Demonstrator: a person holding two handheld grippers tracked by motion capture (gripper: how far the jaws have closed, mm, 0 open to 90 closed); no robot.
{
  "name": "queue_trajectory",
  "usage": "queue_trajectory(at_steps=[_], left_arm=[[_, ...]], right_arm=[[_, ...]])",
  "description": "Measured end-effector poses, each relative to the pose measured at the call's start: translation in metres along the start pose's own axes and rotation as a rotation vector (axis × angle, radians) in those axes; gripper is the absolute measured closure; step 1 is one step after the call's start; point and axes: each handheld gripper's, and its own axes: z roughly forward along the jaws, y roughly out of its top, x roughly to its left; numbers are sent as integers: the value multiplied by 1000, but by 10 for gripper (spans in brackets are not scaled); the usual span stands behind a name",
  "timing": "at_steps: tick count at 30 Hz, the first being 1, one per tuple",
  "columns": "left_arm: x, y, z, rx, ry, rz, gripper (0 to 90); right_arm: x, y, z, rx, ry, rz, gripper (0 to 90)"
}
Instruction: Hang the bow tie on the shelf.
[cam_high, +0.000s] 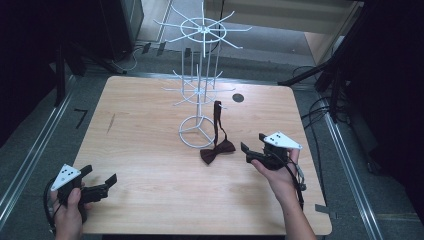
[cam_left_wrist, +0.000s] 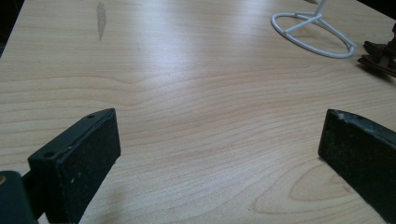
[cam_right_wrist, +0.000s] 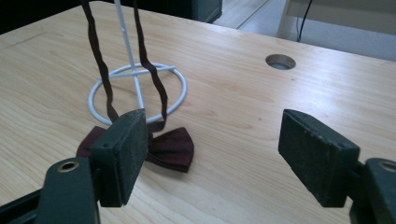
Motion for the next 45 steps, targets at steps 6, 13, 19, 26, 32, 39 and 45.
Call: queue_trajectory(at_steps=[6,13,19,26,32,39,45], left_arm=[[0,0,0,0,1,0,0],[0,0,0,0,4,-1,0],[-1,0,0,-1,5,-2,0],[-1,0,0,2,6,0,0],[-1,0,0,1,6,0,0],[-1,0,0,0,6,0,0],[-1,0,0,-1,6,-1,0]], right_arm=[[-11,-11,-9,8,-24,12,251],[-25,-26,-19,20,-49,37,251],[-38,-39,-28,28,-73,63,251],[-48,-51,-37,41,-91,80,247],[-55,-61,-44,47,-84,86,232],[-62,-71,-53,54,-94,84,215],[-72,-83,-62,65,-116,95,212]])
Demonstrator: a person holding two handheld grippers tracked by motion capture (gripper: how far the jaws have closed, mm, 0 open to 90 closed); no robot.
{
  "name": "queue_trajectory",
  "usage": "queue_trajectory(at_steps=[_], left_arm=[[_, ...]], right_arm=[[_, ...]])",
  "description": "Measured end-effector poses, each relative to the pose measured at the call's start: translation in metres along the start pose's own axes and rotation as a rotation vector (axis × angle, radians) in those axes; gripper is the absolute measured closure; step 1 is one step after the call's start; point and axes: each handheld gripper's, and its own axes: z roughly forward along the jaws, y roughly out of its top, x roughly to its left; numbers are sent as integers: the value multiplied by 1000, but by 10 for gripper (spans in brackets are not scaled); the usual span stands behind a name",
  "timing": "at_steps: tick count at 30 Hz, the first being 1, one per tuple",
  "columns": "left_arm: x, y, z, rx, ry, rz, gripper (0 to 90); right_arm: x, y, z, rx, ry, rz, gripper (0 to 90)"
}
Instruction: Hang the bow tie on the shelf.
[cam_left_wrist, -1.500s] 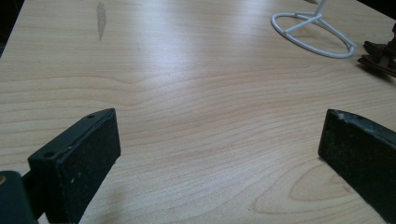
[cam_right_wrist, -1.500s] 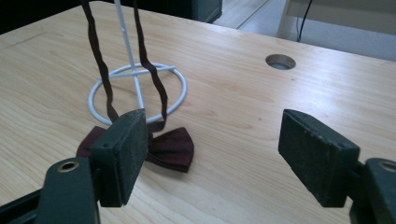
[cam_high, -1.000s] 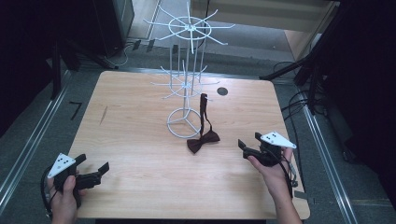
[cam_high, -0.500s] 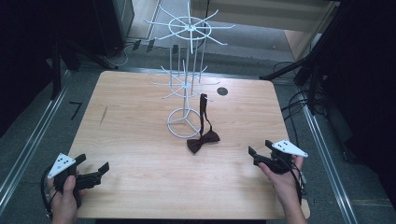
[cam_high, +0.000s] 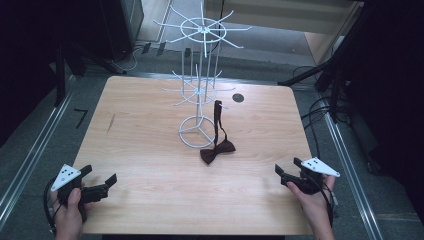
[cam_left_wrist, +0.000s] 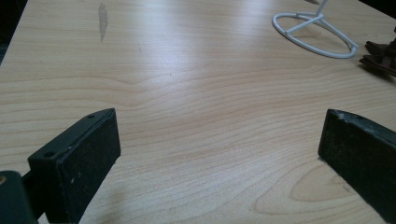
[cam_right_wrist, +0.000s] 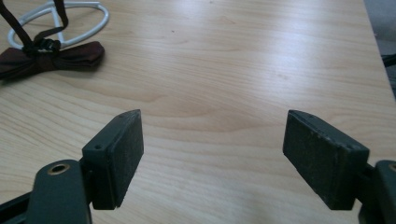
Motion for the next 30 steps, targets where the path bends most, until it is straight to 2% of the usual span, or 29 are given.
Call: queue_trajectory(at_steps=[12,30], left_arm=[[0,0,0,-1,5,1,0],[0,0,0,-2,5,1,0]], right_arm=[[-25,-21,-20,3,-38,38,203],[-51,-50,-50,-2,-96,86,189]])
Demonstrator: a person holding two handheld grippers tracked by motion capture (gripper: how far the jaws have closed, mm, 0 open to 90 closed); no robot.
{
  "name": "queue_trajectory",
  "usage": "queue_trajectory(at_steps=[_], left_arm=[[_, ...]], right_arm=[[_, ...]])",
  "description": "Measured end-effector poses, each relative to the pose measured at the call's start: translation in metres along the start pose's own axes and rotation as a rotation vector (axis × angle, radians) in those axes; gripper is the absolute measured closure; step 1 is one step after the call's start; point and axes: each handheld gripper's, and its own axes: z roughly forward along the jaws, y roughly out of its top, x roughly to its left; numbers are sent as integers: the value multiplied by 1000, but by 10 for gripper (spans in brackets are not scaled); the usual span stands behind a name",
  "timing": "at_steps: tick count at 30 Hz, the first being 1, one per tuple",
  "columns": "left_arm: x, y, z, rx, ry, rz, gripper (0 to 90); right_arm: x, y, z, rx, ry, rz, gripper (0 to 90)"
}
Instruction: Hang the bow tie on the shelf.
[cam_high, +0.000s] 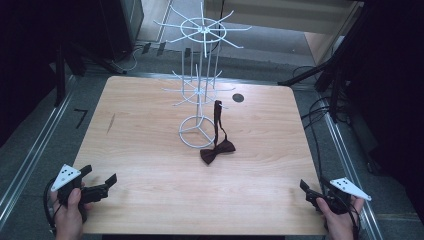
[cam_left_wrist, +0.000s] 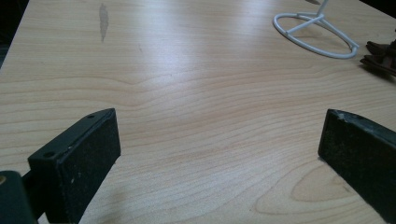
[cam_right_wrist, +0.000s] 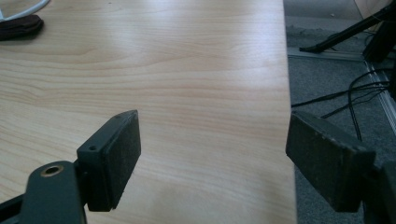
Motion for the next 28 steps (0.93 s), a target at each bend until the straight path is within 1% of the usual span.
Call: queue_trajectory(at_steps=[5,6,7,10,12,13,16,20,24,28], left_arm=[[0,0,0,2,-2,1,0],[0,0,0,3,-2,2,0],[0,0,0,3,-3,1,0],[0,0,0,4,-3,1,0],[0,0,0,4,-2,3,0],[0,0,0,5,-3,4,0],[-1,0,0,3,-4,5,0],[-1,0,1,10,-8,11,0],[-1,0,1,12,-5,14,0],[-1,1,2,17,-5,16,0]], right_arm=[[-5,-8,-9,-14,-15,20,190],[-6,-8,-10,-20,-16,18,190],[-6,-9,-11,-20,-14,26,190],[-5,-11,-15,-31,-15,28,191],[-3,-11,-15,-32,-20,16,190],[-2,-11,-15,-31,-27,-4,188],[-1,-12,-16,-34,-41,-27,191],[2,-13,-17,-49,-54,-39,196],[1,-13,-17,-49,-54,-37,198],[2,-13,-17,-44,-51,-45,197]])
